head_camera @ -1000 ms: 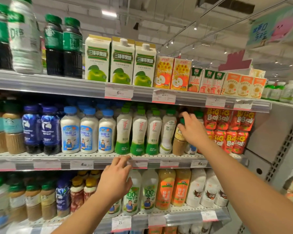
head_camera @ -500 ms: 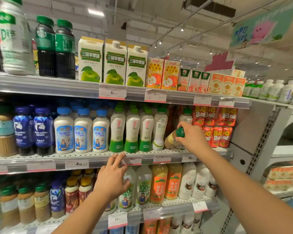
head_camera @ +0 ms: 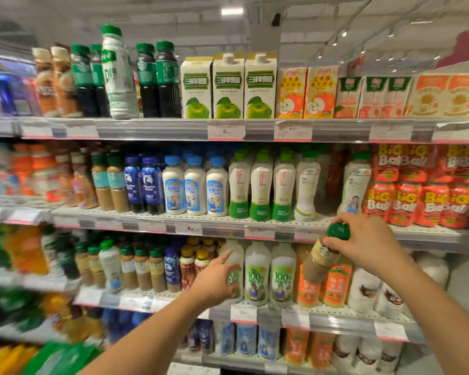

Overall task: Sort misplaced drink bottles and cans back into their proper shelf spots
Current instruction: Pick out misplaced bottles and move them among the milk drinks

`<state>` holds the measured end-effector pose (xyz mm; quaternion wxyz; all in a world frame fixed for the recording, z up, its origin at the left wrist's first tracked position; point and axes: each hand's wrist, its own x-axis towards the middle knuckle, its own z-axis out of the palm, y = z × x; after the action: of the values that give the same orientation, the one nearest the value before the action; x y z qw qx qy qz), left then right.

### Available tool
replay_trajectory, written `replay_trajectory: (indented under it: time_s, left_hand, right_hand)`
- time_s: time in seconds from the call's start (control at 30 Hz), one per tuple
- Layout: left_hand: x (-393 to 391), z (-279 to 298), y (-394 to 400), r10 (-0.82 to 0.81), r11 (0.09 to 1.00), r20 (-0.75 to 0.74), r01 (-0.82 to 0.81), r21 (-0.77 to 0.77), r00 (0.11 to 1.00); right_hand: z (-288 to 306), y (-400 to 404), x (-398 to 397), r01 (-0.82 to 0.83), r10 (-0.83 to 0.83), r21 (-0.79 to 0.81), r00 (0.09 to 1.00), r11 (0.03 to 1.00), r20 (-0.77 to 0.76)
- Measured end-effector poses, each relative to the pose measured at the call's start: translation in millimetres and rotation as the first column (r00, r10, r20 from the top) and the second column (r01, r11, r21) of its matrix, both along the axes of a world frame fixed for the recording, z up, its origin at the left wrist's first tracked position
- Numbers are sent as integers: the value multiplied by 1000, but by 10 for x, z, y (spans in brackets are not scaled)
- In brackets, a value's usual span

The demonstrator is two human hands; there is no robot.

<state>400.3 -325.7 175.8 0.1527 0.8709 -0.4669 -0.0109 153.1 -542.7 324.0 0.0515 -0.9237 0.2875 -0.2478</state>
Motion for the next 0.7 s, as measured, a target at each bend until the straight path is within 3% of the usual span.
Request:
replay_trajectory:
  time_s: [0.17,0.23,0.47,0.7]
  left_hand:
    - [-74,-345,599,34,953,-270,50,299,962]
    - [-85,-324,850,64,928,-296,52,368,953]
    - [181,-135,1679,259,933,-284,-162,322,923]
    - [610,78,2283,384,883,-407,-201,424,829]
  right_hand:
    - [-259,124,94,-172,199,174,968,970,-151]
    - [-347,242,205,-257,295,196,935,946,-199]
    - [-620,752,697,-467,526,262,816,845,-241]
    - [-702,1222,1204,-561,622,278,744,780,-244]
